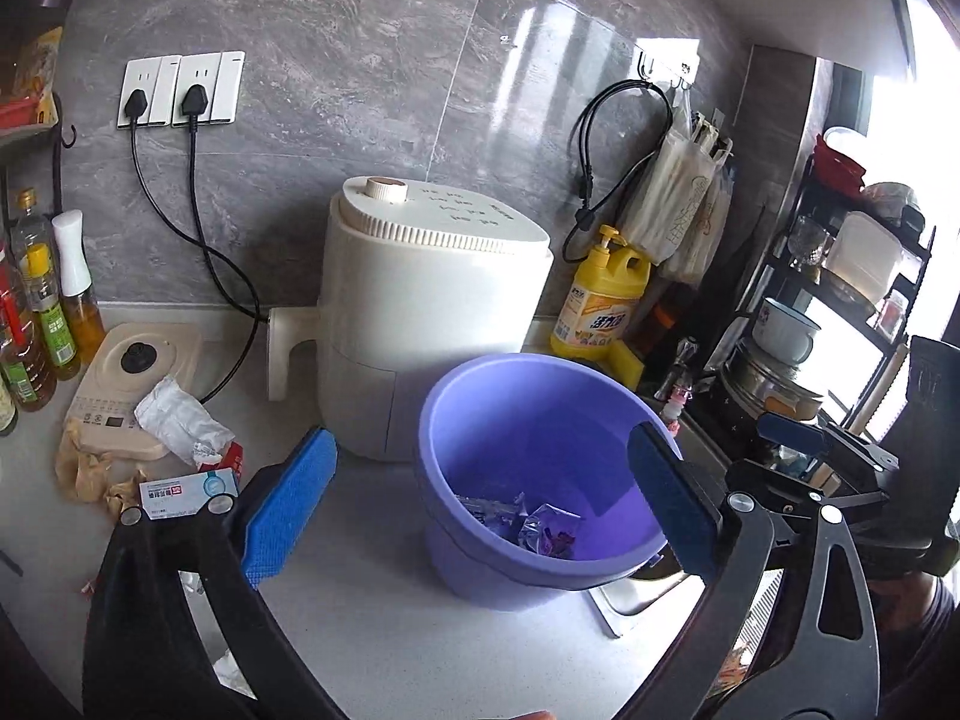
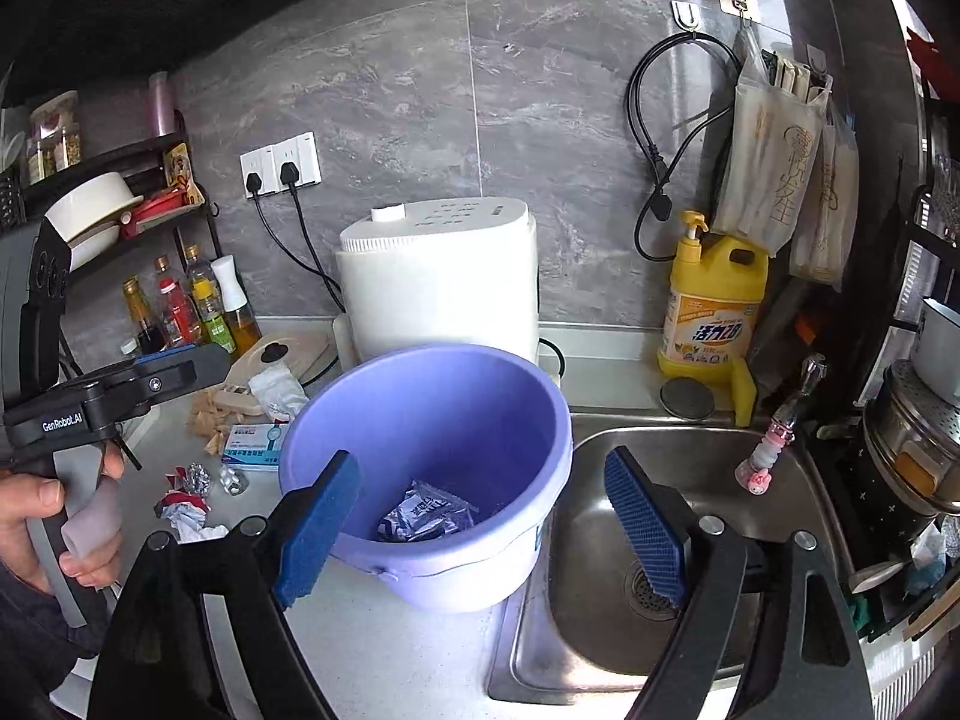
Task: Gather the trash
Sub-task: 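Withdraw the right tool from the bucket back to the counter trash, then close the right tool on the white blister pack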
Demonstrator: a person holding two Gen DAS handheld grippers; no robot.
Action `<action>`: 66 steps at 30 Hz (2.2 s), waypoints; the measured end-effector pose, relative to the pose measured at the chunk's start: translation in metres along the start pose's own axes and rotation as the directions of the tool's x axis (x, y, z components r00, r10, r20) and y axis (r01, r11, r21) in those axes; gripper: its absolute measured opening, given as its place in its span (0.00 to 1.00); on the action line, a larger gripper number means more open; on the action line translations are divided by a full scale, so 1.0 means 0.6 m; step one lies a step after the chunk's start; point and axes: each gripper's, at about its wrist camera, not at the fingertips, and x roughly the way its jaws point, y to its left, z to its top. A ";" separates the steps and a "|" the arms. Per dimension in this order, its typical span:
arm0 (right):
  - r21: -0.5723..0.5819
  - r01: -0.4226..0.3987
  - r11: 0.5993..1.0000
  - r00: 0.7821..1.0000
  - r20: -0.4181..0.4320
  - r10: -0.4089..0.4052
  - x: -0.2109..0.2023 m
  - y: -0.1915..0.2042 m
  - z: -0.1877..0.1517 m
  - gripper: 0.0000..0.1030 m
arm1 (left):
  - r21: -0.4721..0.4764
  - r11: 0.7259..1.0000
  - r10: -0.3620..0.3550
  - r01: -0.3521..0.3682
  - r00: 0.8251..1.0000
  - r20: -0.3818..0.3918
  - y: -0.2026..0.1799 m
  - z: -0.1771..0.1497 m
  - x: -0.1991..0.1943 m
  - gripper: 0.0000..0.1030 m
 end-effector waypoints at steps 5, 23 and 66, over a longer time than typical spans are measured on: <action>-0.051 -0.074 0.996 0.997 -0.014 0.073 0.027 0.060 0.012 0.80 | -0.046 0.997 0.066 -0.066 0.998 0.008 0.055 -0.014 -0.036 0.94; -0.205 -0.317 0.926 0.948 -0.075 0.308 0.113 0.296 0.017 0.78 | -0.152 0.953 0.261 -0.261 0.965 -0.020 0.240 -0.057 -0.153 0.94; -0.141 -0.386 0.912 0.781 -0.577 0.241 0.482 0.485 -0.099 0.36 | -0.207 0.946 0.178 -0.251 0.932 -0.317 0.515 -0.210 0.011 0.04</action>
